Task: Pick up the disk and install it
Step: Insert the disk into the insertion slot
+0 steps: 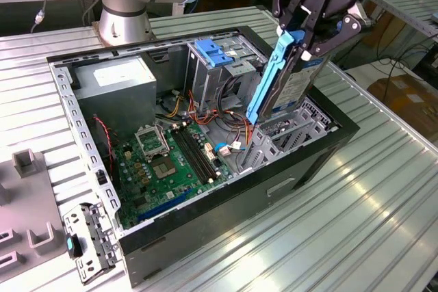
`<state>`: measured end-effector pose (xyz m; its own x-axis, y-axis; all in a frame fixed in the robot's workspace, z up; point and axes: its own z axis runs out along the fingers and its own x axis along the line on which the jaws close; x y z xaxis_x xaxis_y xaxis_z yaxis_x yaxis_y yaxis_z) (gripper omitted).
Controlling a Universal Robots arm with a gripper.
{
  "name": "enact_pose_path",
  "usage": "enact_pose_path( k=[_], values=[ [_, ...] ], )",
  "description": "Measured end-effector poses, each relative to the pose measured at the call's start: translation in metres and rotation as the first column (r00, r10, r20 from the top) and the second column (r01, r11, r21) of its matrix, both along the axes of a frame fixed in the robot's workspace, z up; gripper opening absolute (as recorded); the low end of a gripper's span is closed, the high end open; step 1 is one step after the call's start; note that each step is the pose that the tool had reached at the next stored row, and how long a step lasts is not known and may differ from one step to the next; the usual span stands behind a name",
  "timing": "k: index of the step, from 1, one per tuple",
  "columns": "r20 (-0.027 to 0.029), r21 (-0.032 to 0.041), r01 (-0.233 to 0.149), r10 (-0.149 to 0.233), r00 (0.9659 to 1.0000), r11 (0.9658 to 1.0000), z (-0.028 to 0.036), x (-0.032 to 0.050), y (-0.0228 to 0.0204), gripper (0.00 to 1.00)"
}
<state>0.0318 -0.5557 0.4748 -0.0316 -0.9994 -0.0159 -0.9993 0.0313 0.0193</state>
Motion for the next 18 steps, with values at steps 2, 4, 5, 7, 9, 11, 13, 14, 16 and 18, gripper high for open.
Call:
enact_pose_path(
  k=[2,4,5,7,9,11,13,14,16,18],
  values=[
    [0.0,-0.0003,0.0,0.0,1.0,1.0,-0.0015,0.0075,-0.0001,0.37],
    [-0.0001,-0.0003,0.0,0.0,1.0,1.0,-0.0038,0.0161,-0.0001,0.37],
    [0.0,-0.0004,0.0,0.0,1.0,1.0,-0.006,0.0206,-0.0001,0.37],
    [0.0,-0.0002,0.0,0.0,1.0,1.0,-0.0099,0.0237,-0.0004,0.37],
    [0.0,-0.0002,0.0,0.0,1.0,1.0,-0.0128,0.0254,-0.0014,0.37],
    [-0.0001,-0.0003,0.0,0.0,1.0,1.0,-0.0155,0.0267,-0.0037,0.37],
    [0.0,-0.0004,0.0,0.0,1.0,1.0,-0.0173,0.027,-0.0051,0.37],
    [0.0,-0.0003,0.0,0.0,1.0,1.0,-0.0179,0.0272,-0.0058,0.37],
    [0.0,0.0001,0.0,0.0,1.0,1.0,-0.0199,0.0287,-0.0077,0.37],
    [0.0,-0.0004,0.0,0.0,1.0,1.0,-0.0218,0.0294,-0.0081,0.37]
  ],
)
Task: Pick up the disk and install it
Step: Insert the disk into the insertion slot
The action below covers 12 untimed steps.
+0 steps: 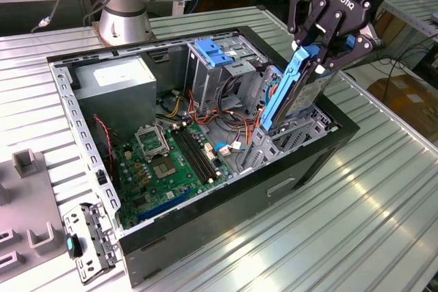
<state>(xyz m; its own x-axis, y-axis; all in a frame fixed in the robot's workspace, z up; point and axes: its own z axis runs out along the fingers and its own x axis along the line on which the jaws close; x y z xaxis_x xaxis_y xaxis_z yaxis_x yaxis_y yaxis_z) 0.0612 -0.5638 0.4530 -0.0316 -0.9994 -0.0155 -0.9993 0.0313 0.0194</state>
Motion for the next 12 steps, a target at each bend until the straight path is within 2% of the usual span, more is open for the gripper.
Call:
enact_pose_path(
  k=[9,12],
  values=[
    [0.0,0.0001,0.0,0.0,1.0,1.0,-0.0071,0.001,-0.0007,0.37],
    [0.0,0.0001,0.0,0.0,1.0,1.0,-0.0112,0.0012,-0.0008,0.37]
  ],
)
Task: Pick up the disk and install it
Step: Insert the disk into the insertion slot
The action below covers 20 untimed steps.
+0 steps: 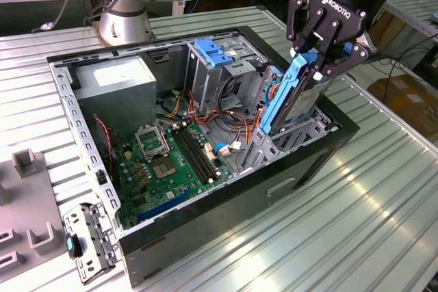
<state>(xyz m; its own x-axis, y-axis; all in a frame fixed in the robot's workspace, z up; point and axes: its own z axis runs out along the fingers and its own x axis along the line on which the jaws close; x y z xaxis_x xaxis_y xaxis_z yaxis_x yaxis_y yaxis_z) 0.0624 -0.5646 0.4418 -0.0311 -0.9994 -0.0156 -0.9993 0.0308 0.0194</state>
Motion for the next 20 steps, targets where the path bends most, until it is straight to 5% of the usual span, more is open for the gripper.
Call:
enact_pose_path(
  k=[5,10,17,20],
  values=[
    [0.0,0.0001,-0.003,0.003,1.0,1.0,-0.0067,0.0,0.0,0.37],
    [0.0,0.0,-0.005,0.005,1.0,1.0,-0.0232,0.0,0.0,0.37],
    [0.0,0.0,-0.008,0.008,1.0,1.0,-0.0385,0.0,0.0,0.37],
    [-0.0007,0.0,-0.009,0.009,1.0,1.0,-0.0508,0.0,0.0002,0.37]
  ],
)
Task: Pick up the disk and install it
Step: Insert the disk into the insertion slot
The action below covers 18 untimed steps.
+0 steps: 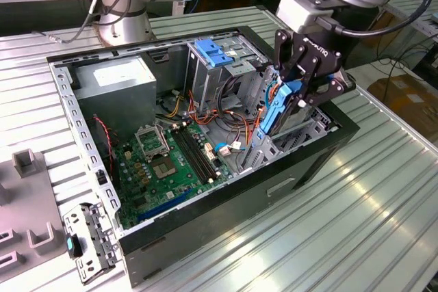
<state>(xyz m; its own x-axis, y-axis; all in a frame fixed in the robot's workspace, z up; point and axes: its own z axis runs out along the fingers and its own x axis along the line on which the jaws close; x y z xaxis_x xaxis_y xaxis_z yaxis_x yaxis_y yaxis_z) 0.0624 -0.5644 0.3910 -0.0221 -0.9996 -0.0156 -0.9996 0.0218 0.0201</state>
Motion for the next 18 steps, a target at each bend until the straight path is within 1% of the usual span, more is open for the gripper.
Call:
enact_pose_path(
  k=[2,3,11,13,14,15,16,18],
  values=[
    [-0.0008,-0.0001,0.0,0.0,1.0,1.0,-0.0062,0.0001,0.0007,0.37],
    [-0.001,-0.0004,0.0,0.0,1.0,1.0,-0.0075,0.0001,0.0008,0.37],
    [-0.001,-0.0009,0.0,0.0,1.0,1.0,-0.0074,0.0001,0.0008,0.38],
    [-0.001,-0.0009,0.0,0.0,1.0,1.0,-0.0075,0.0001,0.0008,0.51],
    [-0.001,-0.0011,0.0,0.0,1.0,1.0,-0.0075,0.0001,0.0008,0.51],
    [-0.0011,-0.0012,0.0,0.0,1.0,1.0,-0.0111,0.0011,0.0008,0.51],
    [-0.001,-0.0013,0.0,0.0,1.0,1.0,-0.0152,0.0019,0.0008,0.49],
    [-0.0001,-0.0014,0.0,0.0,1.0,1.0,-0.0182,0.002,0.0008,0.36]
  ],
)
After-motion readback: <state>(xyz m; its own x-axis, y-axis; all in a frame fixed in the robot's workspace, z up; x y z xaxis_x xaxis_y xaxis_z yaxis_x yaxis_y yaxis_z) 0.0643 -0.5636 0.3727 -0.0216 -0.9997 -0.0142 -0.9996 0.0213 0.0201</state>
